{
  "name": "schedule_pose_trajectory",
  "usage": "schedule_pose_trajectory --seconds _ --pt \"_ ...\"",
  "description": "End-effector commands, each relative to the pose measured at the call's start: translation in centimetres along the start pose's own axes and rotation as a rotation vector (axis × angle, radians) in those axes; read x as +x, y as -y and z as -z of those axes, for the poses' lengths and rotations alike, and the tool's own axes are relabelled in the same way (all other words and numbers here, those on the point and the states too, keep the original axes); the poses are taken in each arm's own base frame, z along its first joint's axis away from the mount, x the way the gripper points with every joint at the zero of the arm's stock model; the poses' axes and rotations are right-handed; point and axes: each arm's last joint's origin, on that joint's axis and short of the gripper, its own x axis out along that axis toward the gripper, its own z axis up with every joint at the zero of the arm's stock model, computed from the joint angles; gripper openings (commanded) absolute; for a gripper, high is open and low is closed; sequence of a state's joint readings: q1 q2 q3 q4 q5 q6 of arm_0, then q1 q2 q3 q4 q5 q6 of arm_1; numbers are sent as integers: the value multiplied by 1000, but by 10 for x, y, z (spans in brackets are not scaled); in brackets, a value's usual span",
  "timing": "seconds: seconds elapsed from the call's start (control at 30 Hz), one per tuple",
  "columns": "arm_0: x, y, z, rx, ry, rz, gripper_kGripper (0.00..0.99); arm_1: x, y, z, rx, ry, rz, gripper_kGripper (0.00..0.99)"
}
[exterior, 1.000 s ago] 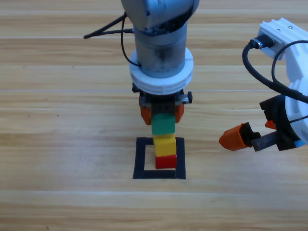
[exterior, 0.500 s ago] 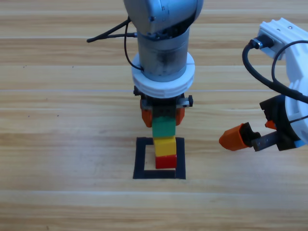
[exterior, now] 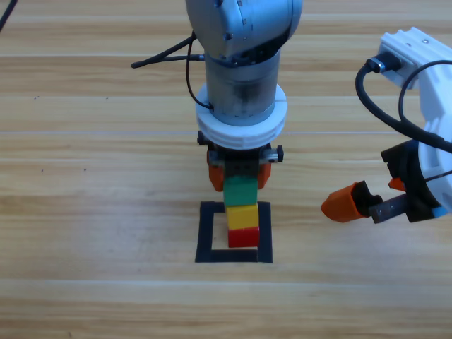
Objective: Stack the blocks in the rectangular block: red at the bottom, yellow in the middle, green on top
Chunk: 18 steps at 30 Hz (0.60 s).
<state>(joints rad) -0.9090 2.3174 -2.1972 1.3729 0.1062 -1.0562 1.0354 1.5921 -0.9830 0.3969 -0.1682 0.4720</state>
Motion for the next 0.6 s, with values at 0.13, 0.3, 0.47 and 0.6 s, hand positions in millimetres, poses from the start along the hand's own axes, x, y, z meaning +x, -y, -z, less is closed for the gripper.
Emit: schedule_pose_trajectory --seconds 0.13,0.3,0.47,0.6 --pt "19 15 11 22 -28 -27 41 1 9 4 7 -1 10 990" --pt "21 16 11 23 -31 -29 41 1 9 4 7 -1 10 990" --pt "22 16 11 23 -31 -29 41 1 9 4 7 1 10 990" --pt "23 16 11 23 -32 -31 43 1 9 4 7 -1 10 990"
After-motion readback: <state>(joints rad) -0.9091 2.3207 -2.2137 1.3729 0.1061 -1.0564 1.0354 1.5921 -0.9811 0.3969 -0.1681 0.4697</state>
